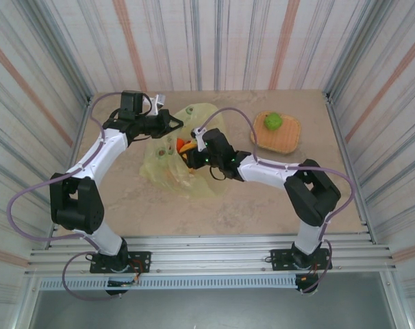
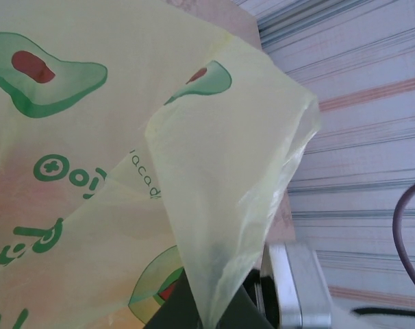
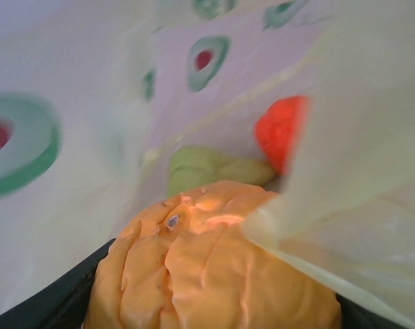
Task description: Place the fruits into the plastic bag
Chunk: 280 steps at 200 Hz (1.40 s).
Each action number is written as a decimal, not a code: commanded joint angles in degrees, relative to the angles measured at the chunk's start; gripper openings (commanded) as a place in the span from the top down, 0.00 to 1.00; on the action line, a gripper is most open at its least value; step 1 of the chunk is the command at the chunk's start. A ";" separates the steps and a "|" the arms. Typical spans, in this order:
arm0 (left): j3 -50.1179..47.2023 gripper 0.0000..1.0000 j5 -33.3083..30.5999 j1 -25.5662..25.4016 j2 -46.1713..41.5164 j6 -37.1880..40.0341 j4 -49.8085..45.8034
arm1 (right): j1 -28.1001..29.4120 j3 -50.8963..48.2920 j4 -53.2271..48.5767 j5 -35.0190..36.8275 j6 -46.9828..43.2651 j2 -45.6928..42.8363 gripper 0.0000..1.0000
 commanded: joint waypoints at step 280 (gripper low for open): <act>-0.13 1.00 1.37 0.62 -0.91 -0.34 0.27 | -4.87 3.97 -2.82 5.30 11.14 2.52 0.14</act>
